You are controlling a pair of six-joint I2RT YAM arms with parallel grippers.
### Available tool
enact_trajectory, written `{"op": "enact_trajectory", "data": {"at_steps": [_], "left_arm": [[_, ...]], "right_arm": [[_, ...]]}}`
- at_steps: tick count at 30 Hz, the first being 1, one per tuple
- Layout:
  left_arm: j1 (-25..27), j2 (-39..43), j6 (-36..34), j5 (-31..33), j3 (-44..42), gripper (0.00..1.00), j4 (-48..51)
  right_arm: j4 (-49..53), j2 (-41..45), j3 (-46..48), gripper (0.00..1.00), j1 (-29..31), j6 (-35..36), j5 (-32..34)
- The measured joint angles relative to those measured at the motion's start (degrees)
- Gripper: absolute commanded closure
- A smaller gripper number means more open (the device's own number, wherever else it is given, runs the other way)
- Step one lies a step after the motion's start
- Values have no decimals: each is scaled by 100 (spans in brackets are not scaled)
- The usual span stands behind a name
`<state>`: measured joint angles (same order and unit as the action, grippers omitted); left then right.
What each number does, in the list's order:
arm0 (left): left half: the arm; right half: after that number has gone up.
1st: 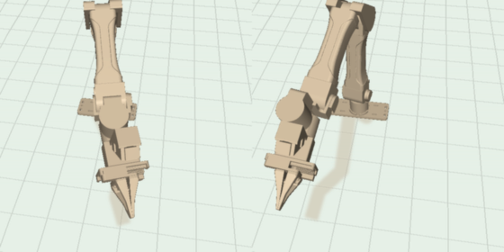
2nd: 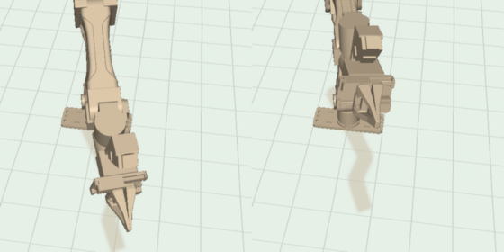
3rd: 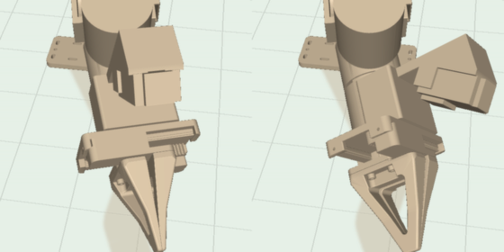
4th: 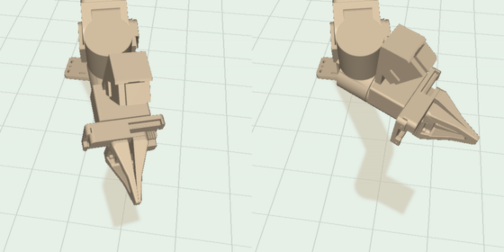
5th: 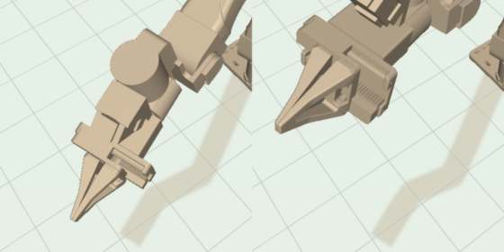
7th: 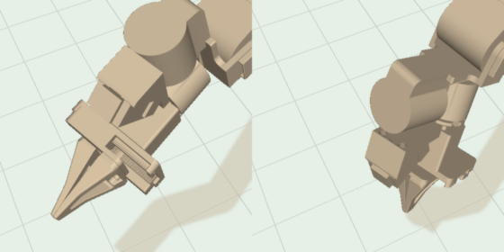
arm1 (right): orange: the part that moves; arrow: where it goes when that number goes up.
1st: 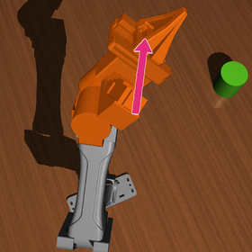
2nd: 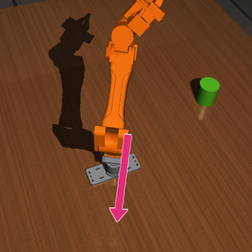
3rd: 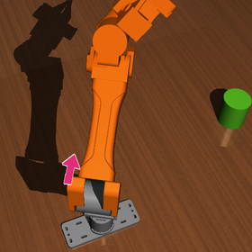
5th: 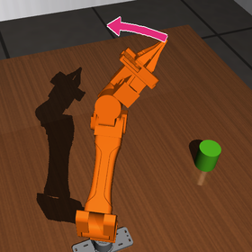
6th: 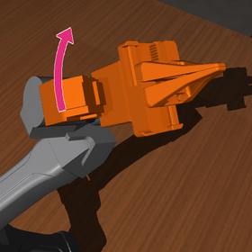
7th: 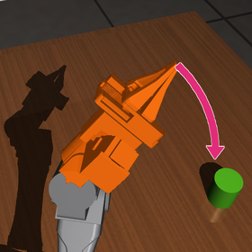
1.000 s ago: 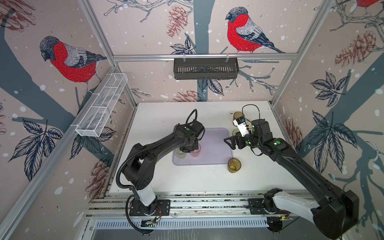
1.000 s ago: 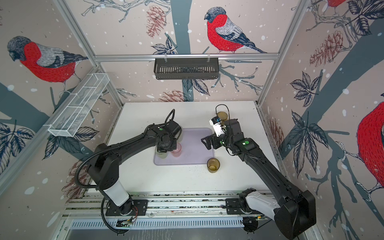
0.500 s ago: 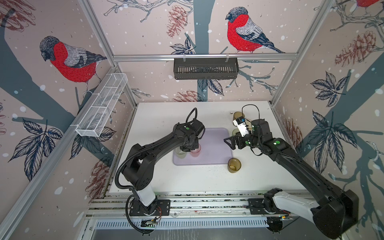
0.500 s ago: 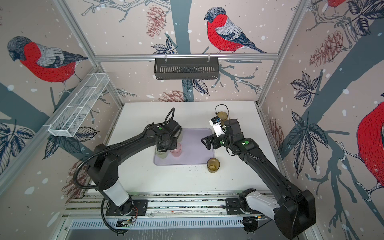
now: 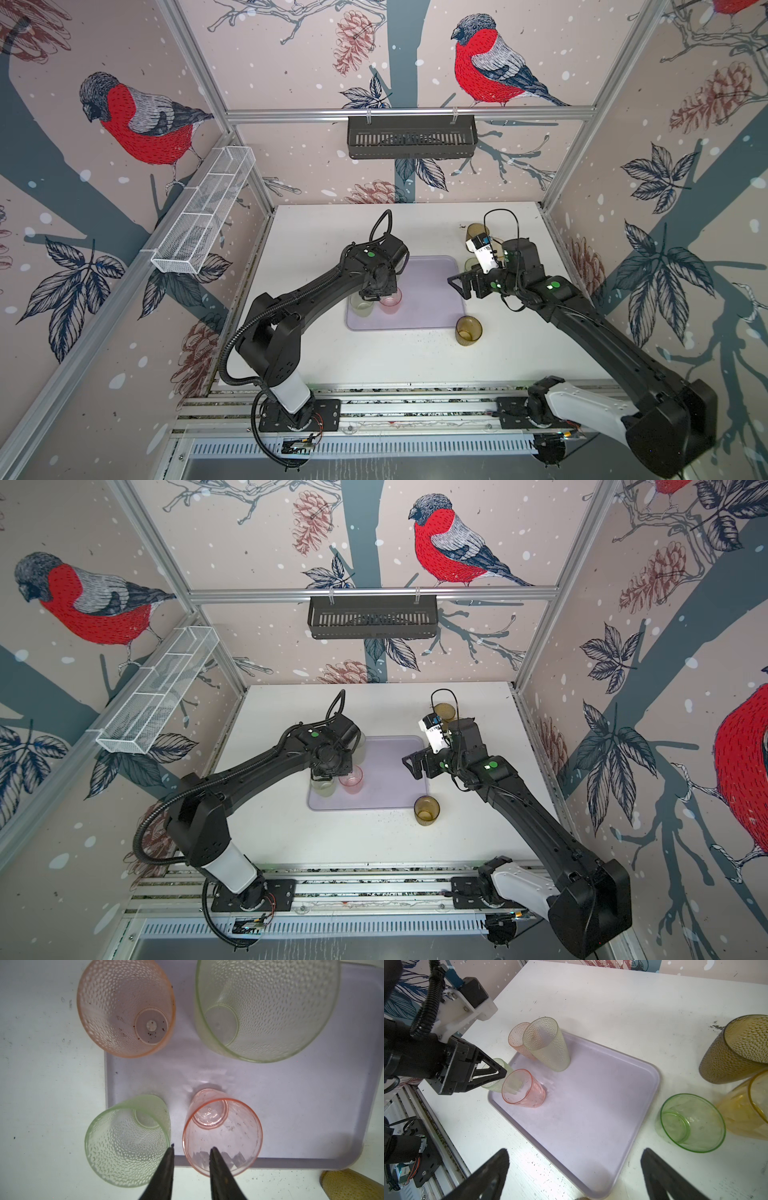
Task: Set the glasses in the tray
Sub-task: 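Open the left gripper to release the pink cup on the tray, then raise the left gripper off the pink cup while the right gripper nears the amber cup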
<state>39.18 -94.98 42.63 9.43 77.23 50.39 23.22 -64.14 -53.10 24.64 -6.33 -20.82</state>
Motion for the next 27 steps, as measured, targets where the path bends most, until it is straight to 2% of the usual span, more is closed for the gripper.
{"op": "enact_trajectory", "data": {"at_steps": [6,15,27], "left_arm": [[17,173,55,0,0,65,7],[79,435,107,-35,-15,52,35],[280,636,199,-85,177,44,245]], "right_arm": [[35,0,-7,0,13,-118,42],[96,92,-70,1,184,-258,297],[334,118,-155,1,278,-568,573]]}}
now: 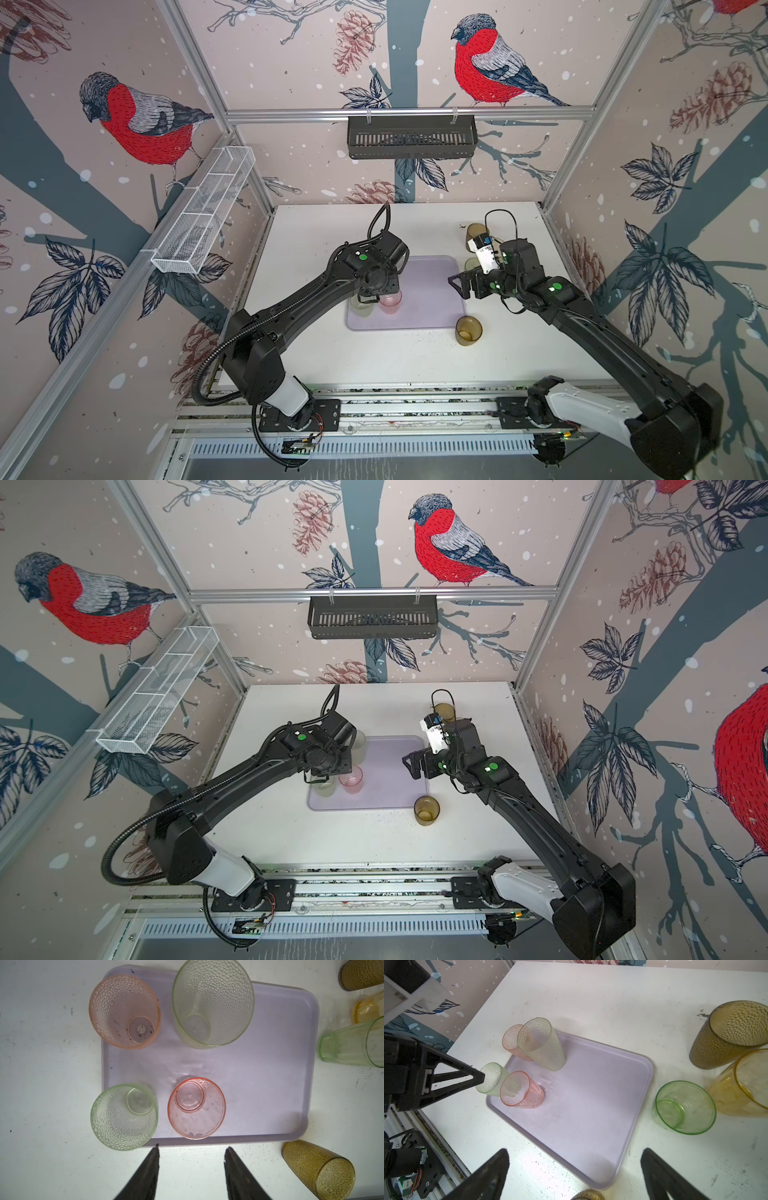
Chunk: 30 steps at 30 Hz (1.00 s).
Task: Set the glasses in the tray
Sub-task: 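Raise the left gripper off the pink cup while the right gripper nears the amber cup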
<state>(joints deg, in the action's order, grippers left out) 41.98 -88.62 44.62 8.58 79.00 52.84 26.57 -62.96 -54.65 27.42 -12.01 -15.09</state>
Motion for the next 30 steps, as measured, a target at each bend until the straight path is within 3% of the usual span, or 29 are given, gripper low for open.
{"op": "enact_trajectory", "data": {"at_steps": [13,30], "left_arm": [[92,317,-120,-291,-170,36,-114],[98,1137,-564,-925,-1040,35,-890]], "right_arm": [[433,-144,-308,0,-7,-199,463],[1117,-188,-378,0,13,-807,715]]}}
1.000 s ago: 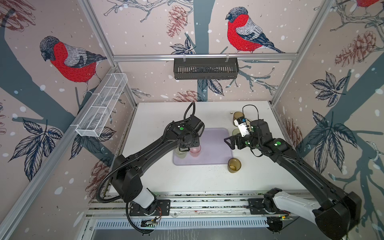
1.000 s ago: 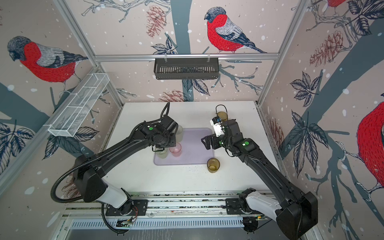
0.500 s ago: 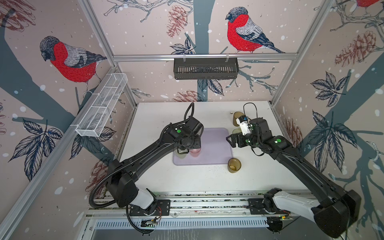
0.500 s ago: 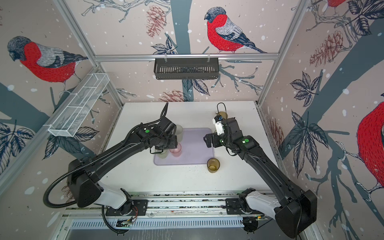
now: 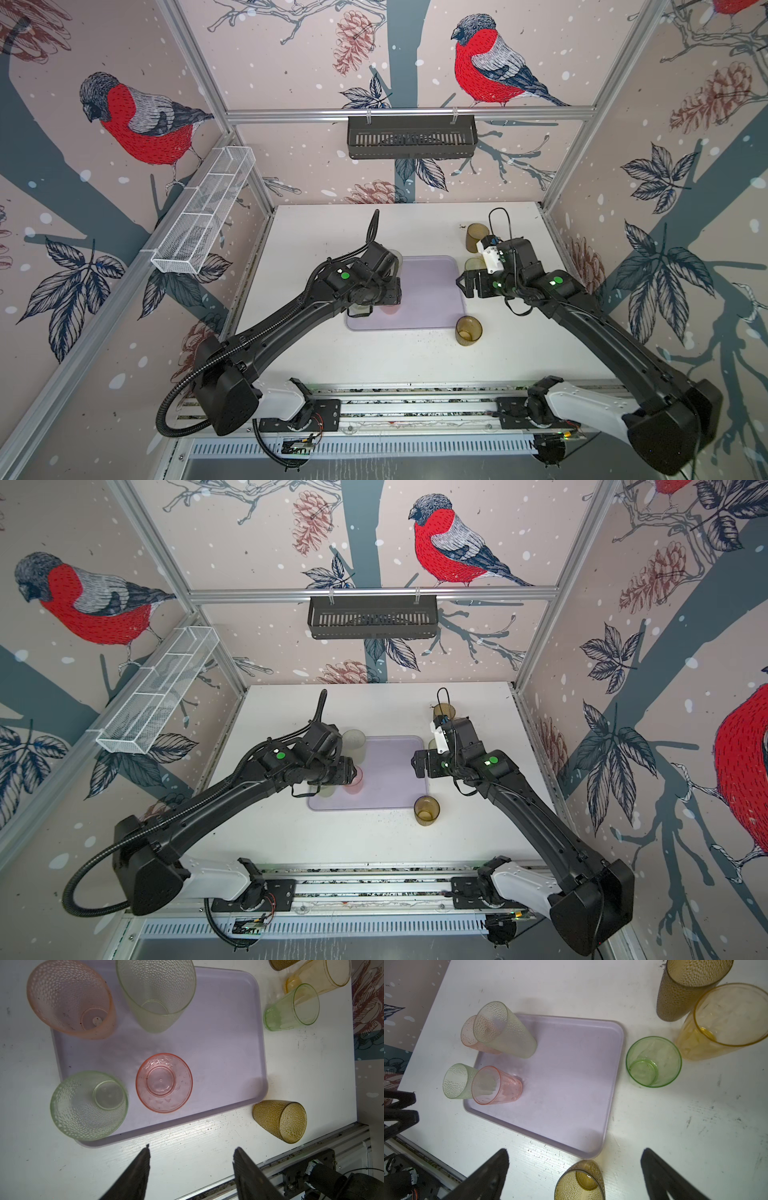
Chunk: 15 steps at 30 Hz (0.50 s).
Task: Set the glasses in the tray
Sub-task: 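Raise the left gripper off the pink cup while the right gripper nears the amber cup, then lower the right gripper around the rim of the dark amber cup beside the tray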
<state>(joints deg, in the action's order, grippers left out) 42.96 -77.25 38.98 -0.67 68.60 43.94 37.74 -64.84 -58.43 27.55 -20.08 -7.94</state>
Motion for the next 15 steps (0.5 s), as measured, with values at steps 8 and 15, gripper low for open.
{"op": "enact_trajectory", "data": {"at_steps": [8,15], "left_arm": [[0,282,-197,-319,-476,23,-442],[0,413,-450,-520,-560,8,-614]], "right_arm": [[146,90,236,1,0,-328,66],[186,184,507,2,2,-640,66]]}}
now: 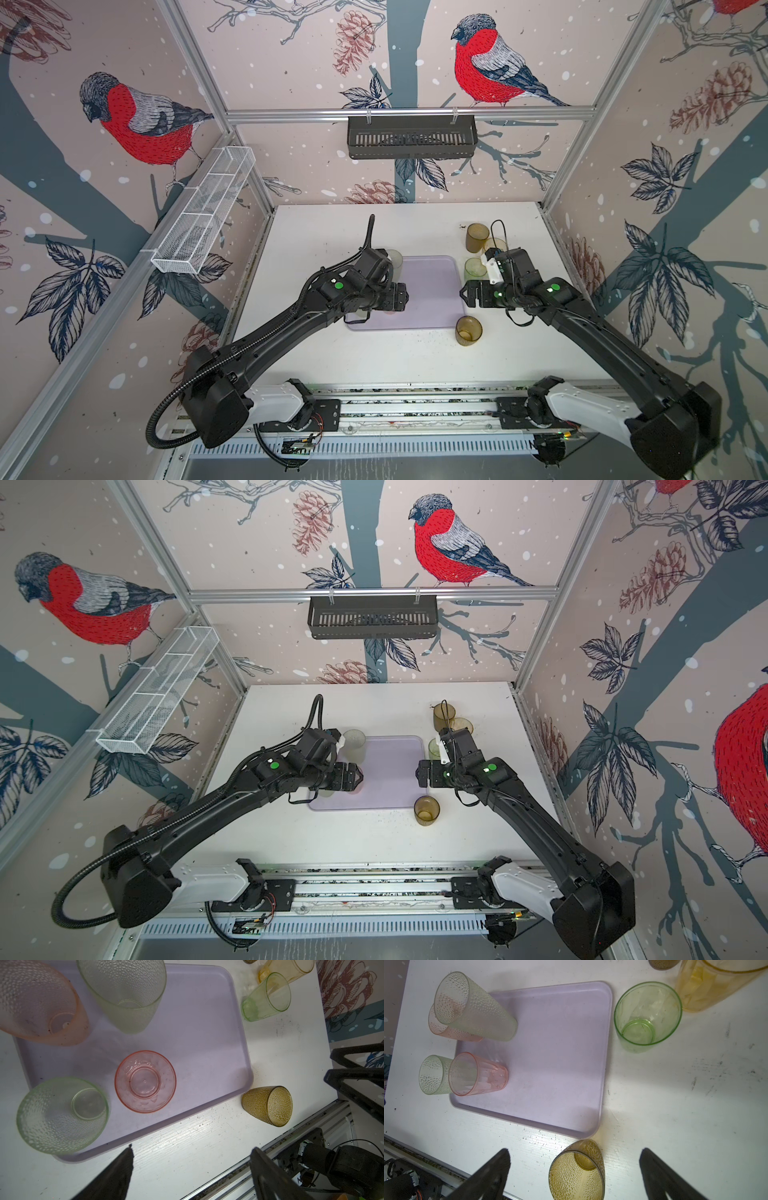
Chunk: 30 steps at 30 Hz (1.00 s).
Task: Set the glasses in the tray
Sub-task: 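Lower the right gripper around the rim of the dark amber cup beside the tray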
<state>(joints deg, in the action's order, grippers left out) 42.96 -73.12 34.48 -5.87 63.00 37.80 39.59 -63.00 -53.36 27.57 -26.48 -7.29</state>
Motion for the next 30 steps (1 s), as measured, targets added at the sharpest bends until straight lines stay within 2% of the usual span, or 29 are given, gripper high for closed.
{"op": "enact_trajectory", "data": {"at_steps": [3,17,23,30], "left_arm": [[0,79,-44,-24,-76,3,-70],[4,380,-302,-466,-411,2,-431],[17,448,-345,-616,-505,2,-610],[22,413,-522,-682,-544,2,-699]], "right_arm": [[26,2,85,3,0,-74,39],[240,341,649,6,50,-483,151],[278,256,706,11,50,-496,199],[297,-55,686,21,85,-481,256]]}}
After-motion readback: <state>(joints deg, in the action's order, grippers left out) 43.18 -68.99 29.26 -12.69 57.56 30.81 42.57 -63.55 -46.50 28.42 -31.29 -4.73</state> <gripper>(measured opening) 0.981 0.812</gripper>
